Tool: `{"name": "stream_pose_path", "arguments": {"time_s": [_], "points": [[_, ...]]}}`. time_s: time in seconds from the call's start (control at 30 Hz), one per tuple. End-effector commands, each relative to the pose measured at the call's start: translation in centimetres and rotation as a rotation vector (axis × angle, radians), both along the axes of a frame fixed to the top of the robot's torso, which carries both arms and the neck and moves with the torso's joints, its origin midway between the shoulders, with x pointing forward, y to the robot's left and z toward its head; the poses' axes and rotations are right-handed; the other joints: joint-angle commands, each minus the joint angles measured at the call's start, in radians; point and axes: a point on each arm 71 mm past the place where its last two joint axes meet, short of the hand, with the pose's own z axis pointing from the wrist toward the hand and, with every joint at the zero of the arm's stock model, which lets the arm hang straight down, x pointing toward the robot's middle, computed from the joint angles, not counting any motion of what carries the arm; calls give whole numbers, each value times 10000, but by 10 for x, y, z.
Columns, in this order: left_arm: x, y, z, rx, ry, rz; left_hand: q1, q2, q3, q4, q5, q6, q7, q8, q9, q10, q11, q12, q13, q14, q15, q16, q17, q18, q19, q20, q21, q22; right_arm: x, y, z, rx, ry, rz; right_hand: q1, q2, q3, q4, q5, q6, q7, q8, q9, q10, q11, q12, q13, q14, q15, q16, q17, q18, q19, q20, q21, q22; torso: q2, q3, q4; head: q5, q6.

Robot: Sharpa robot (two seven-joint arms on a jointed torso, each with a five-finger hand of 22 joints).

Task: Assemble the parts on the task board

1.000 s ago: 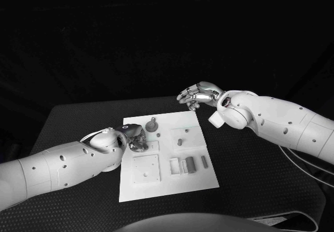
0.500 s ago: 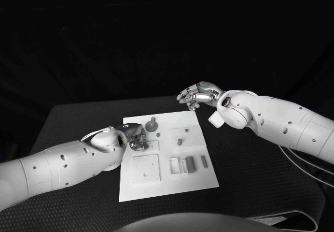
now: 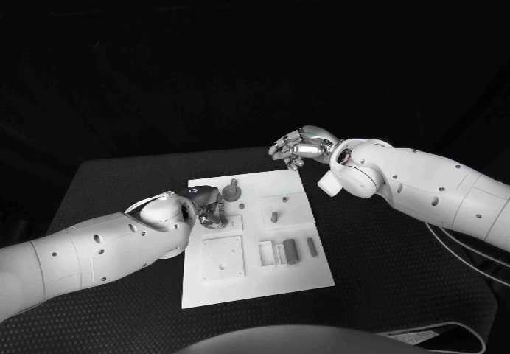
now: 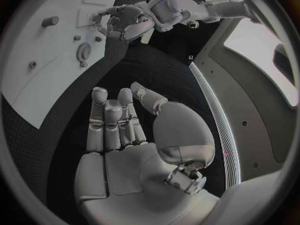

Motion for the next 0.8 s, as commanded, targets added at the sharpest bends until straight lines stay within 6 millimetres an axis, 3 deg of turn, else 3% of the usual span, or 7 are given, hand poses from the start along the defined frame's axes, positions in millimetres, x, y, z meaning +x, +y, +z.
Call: {"name": "stream_pose_path", "arguments": {"time_s": [0.03, 0.8], "points": [[0, -2, 0, 231, 116, -102, 19, 77, 49, -21, 30, 230, 169, 32, 345, 75, 0, -58, 17, 36, -92, -51, 11, -147, 73, 25, -28, 36, -1, 2, 0, -152, -109, 189, -101, -9, -41, 6, 37, -13, 57, -64, -17, 5, -15, 42, -14, -11, -84, -44, -16, 93, 85, 2, -54, 119, -2, 2, 2, -6, -10], [5, 3, 20, 1859, 506, -289, 72, 22, 45, -111, 51, 189, 194, -30, 369, 29, 25, -129, 16, -13, -58, -113, 13, -147, -14, 55, -53, 13, -1, 2, -1, -171, -58, 202, -115, -20, -43, 10, 37, -22, 60, -70, -20, 4, -12, 44, -20, -10, -81, -44, -17, 93, 89, 2, -55, 119, -2, -3, 8, 48, -13]]}}
